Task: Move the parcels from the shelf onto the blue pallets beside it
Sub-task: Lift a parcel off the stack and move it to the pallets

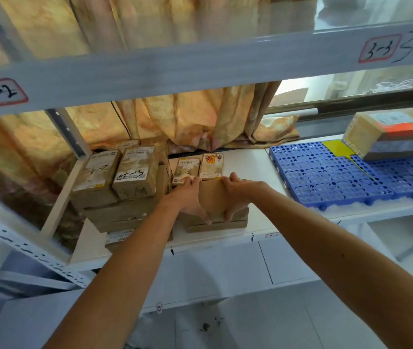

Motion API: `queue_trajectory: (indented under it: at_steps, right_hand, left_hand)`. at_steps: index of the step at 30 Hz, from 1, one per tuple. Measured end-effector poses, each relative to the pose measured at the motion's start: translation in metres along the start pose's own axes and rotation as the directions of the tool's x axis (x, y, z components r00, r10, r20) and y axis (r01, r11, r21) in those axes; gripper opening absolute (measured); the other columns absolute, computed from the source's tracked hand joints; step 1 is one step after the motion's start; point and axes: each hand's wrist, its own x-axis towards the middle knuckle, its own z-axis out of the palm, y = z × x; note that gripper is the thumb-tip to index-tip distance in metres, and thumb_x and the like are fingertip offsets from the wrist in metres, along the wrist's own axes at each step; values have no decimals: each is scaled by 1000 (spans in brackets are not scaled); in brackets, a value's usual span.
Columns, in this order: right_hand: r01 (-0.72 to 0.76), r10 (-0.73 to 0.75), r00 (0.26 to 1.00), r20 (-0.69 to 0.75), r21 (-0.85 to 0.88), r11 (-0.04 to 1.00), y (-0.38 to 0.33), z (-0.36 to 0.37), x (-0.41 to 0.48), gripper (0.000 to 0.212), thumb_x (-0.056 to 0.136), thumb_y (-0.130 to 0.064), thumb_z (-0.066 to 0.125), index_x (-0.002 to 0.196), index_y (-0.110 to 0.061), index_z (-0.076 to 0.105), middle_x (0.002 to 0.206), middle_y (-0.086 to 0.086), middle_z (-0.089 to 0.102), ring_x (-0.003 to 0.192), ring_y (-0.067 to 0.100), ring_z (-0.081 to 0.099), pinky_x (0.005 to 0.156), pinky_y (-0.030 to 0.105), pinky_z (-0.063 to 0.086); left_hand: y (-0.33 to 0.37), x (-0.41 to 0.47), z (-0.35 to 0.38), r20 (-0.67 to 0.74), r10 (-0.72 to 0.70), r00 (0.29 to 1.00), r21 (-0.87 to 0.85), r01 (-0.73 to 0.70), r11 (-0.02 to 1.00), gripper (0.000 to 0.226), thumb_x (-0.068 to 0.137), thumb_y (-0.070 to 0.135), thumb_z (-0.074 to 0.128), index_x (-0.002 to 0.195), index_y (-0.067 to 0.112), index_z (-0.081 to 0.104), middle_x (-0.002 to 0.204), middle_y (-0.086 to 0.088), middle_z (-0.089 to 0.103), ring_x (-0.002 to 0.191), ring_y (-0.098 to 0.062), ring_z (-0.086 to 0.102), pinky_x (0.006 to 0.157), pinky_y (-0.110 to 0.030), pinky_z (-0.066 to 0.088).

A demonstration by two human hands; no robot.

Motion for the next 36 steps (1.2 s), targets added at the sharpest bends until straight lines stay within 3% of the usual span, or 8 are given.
queue_trajectory:
  at_steps: [12, 18, 27, 31, 36]
  right_hand:
    - [38, -49, 995, -88, -120, 992, -3, -9, -19, 137, 48, -77, 82, 153, -14, 19, 141, 12, 35, 128, 31, 39, 103, 46, 43]
    - [17, -38, 990, -137, -148, 989, 2, -17, -40, 133, 46, -80, 80, 150, -18, 25, 137, 9, 40, 122, 29, 43, 97, 44, 47]
    - [-103, 80, 983, -163, -140, 985, 17, -5, -88, 131, 51, -79, 79, 153, -21, 20, 142, 8, 37, 129, 30, 42, 97, 45, 46]
    - [-187, 170, 975, -144, -116, 975, 29, 11, -114, 132, 50, -78, 79, 152, -18, 21, 141, 10, 37, 130, 33, 39, 100, 49, 46]
    - [-294, 284, 949, -136, -55, 954, 54, 24, -156, 133, 46, -77, 81, 150, -15, 26, 142, 10, 36, 132, 32, 37, 102, 49, 44]
  left_hand:
    - [7, -23, -9, -16, 13, 1000, 25, -12, 1000, 146, 49, 61, 91, 159, 25, 2, 164, -1, 9, 145, -34, 29, 111, -55, 38]
    - [16, -31, -19, -36, 47, 998, 46, -45, 998, 149, 51, 60, 92, 160, 22, -3, 168, -1, -8, 151, -33, 18, 114, -54, 34]
    - [43, -34, -6, -50, 192, 980, 36, -190, 981, 140, 51, 62, 91, 156, 29, 5, 163, -3, 13, 139, -34, 37, 106, -49, 44]
    - [66, -28, 7, -30, 258, 966, 32, -257, 966, 134, 45, 66, 90, 150, 32, 15, 149, -2, 29, 126, -30, 48, 99, -50, 51]
    - [114, -34, 15, -17, 342, 939, 68, -341, 938, 130, 46, 68, 89, 149, 28, 20, 139, -2, 34, 121, -29, 51, 96, -46, 52]
